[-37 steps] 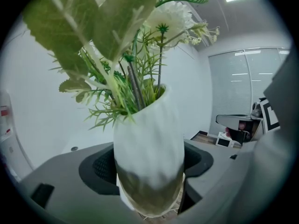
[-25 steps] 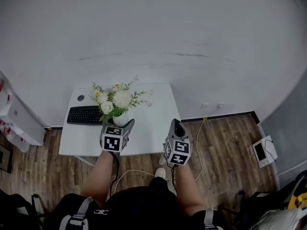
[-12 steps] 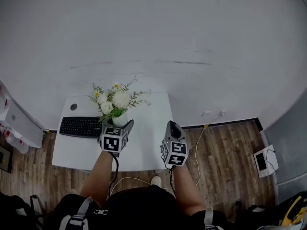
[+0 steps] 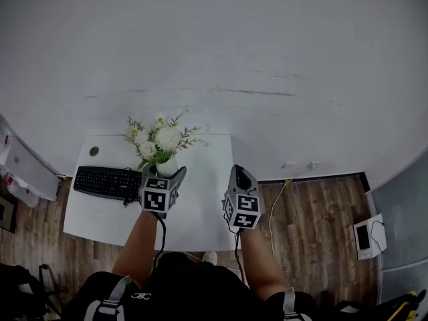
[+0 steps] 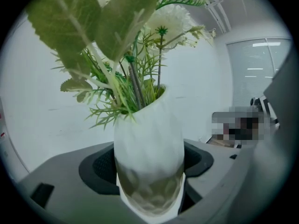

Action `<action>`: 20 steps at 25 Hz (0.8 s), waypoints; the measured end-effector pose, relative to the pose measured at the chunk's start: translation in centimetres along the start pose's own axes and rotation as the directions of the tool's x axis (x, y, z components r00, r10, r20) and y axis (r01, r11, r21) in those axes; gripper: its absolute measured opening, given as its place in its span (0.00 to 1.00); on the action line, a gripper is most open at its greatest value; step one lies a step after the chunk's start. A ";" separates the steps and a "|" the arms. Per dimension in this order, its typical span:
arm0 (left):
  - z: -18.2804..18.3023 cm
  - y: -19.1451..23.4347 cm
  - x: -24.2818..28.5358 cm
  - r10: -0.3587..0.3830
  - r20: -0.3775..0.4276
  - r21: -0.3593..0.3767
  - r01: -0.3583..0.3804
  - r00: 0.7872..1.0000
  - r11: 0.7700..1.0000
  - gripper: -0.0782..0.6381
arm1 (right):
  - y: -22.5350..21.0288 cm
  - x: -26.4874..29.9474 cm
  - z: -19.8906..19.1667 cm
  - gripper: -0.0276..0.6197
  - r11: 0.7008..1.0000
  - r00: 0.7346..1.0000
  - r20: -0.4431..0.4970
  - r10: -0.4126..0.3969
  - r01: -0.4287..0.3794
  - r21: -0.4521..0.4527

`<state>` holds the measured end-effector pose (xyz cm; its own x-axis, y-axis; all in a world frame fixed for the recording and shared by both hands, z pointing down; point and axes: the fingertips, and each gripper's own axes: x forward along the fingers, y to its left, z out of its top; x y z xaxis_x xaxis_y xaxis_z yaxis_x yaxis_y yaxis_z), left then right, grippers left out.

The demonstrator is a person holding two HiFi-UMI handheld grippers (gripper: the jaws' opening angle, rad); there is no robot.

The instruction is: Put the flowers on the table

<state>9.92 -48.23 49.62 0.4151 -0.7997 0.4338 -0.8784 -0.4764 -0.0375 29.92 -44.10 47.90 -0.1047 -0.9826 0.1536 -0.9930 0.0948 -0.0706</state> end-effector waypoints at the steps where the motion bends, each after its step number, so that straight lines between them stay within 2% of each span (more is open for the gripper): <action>1: 0.1 -0.2 0.7 -0.002 -0.005 0.000 0.002 1.000 1.000 0.64 | -0.5 0.7 0.0 0.04 1.000 1.000 -0.004 0.000 0.000 0.003; 6: 0.6 -0.2 6.0 -0.023 -0.032 0.006 0.023 0.999 1.000 0.64 | -2.8 5.4 -0.8 0.04 1.000 0.999 -0.038 -0.005 0.005 0.011; 13: 0.7 1.3 12.1 -0.050 -0.052 0.018 0.051 0.997 0.999 0.64 | -5.0 9.7 -1.7 0.04 0.998 0.997 -0.062 -0.054 0.055 0.027; 20: 2.1 2.3 18.5 -0.090 -0.004 0.105 0.090 0.996 0.990 0.64 | -5.8 12.3 -4.1 0.04 0.995 0.990 -0.114 -0.082 0.088 0.049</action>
<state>16.03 -64.90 55.69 0.4913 -0.7524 0.4388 -0.8080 -0.5818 -0.0928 34.21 -56.09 54.27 -0.0282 -0.9624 0.2703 -0.9945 -0.0003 -0.1049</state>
